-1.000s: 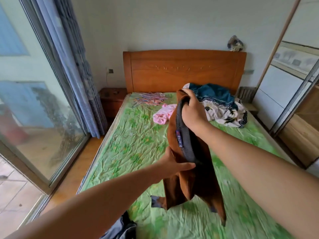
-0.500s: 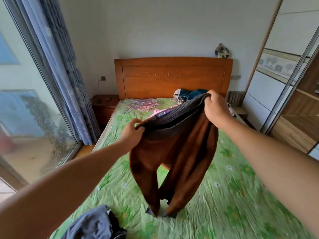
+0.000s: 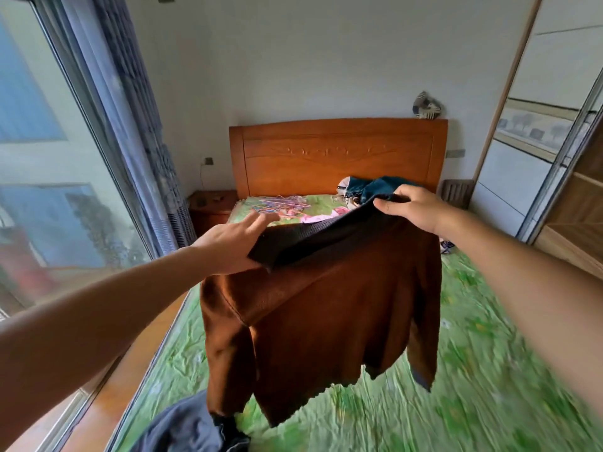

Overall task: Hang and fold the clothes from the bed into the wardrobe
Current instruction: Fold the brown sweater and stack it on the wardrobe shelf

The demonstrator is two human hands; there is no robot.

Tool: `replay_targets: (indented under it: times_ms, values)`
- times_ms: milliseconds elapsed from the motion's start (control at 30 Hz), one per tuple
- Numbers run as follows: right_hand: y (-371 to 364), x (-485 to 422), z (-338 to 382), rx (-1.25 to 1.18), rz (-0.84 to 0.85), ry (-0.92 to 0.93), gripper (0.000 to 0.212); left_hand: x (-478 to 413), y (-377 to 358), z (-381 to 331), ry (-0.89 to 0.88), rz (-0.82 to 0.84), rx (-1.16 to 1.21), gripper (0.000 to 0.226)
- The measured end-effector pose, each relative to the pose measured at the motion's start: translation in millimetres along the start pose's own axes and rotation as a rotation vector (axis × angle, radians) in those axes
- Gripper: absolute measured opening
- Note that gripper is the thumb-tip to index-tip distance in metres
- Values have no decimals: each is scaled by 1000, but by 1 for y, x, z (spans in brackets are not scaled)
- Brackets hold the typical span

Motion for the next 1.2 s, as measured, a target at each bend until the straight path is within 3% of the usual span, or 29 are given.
replay_targets:
  times_ms: [67,133,267,367,400,633,700,833,967,1067,1200]
  values:
    - [2,10,2,-42,55,-3,107,1,4,5,28,-61,78,67]
    - [5,22,5,-106,89,-23,81,1,9,9,37,-92,189,48]
    - [10,46,10,-48,-73,-55,54,5,16,16,158,-254,432,40]
    - [8,63,12,-10,-184,-12,17,13,21,17,248,-364,522,37]
    - [8,69,11,15,-219,-4,16,15,22,17,269,-387,546,36]
    - [2,133,10,324,-513,29,10,41,21,3,453,-548,752,26]
    - [1,150,11,309,-611,-4,19,45,24,-4,482,-564,770,25]
    - [8,175,9,268,-747,-12,22,51,43,-23,366,-588,617,14]
    - [37,193,1,447,-782,56,34,56,72,-32,248,-613,405,17]
    - [66,200,2,700,-804,211,46,52,94,-41,211,-617,318,16]
    - [96,191,-2,844,-757,328,45,39,109,-59,194,-610,258,21]
Point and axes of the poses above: each hand's wrist, its own x-axis away from the middle knuckle, its own y-axis out of the back of the hand, z = x × y, the point moved 3 cm from there along -x, towards the middle knuckle, and after that the axes turned 4 degrees about z, right-handed, at the moved point
